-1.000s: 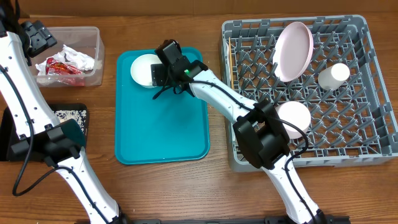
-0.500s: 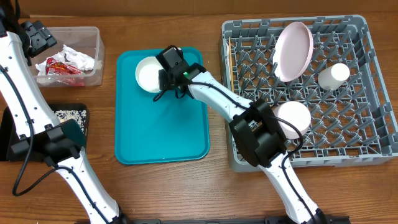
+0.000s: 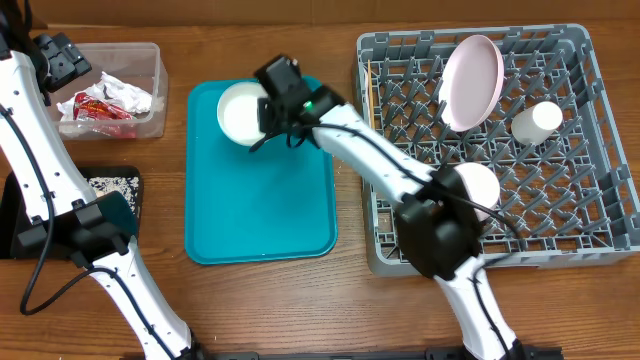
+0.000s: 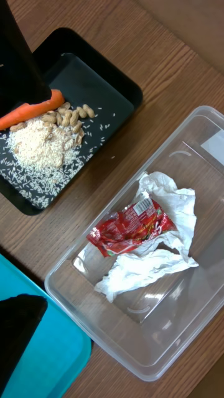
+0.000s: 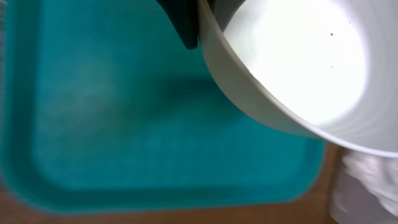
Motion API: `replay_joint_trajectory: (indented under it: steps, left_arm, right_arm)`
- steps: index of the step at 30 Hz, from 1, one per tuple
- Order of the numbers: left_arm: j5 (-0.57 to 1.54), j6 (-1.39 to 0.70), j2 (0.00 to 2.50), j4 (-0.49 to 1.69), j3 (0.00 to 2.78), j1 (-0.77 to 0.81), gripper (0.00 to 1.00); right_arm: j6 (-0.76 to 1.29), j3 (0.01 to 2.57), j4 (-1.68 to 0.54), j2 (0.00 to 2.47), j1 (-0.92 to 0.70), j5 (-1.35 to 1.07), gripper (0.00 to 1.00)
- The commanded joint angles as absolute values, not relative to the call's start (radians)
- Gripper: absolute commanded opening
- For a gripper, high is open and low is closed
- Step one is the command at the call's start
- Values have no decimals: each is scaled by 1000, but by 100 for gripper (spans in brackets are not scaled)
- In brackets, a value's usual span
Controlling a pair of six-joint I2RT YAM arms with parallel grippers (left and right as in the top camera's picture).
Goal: Sort waste into correct bins and load items into the dishwasher rack
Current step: 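Grip the white bowl rim with the right gripper and lift, then carry the white bowl right over the dish rack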
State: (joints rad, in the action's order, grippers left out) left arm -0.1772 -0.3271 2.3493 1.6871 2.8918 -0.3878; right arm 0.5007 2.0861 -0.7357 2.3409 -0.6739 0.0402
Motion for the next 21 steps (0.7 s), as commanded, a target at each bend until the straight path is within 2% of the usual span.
replay_joint_trajectory:
  steps: [1, 6, 10, 16, 21]
  left_arm:
    - [-191, -329, 2345, 1689, 2901, -386, 100]
    - [-191, -329, 2345, 1689, 2901, -386, 100]
    - [-191, -329, 2345, 1689, 2901, -386, 100]
    - [-191, -329, 2345, 1689, 2901, -386, 100]
    - [-191, -329, 2345, 1689, 2901, -386, 100]
  right_arm:
    - [467, 2097, -785, 2151, -625, 52, 4]
    - [437, 2097, -968, 1981, -532, 156, 4]
    - [438, 2097, -1168, 1814, -414, 344, 4]
    - [446, 2097, -1336, 1668, -278, 513, 4]
    - [507, 2097, -1448, 1599, -197, 560, 4]
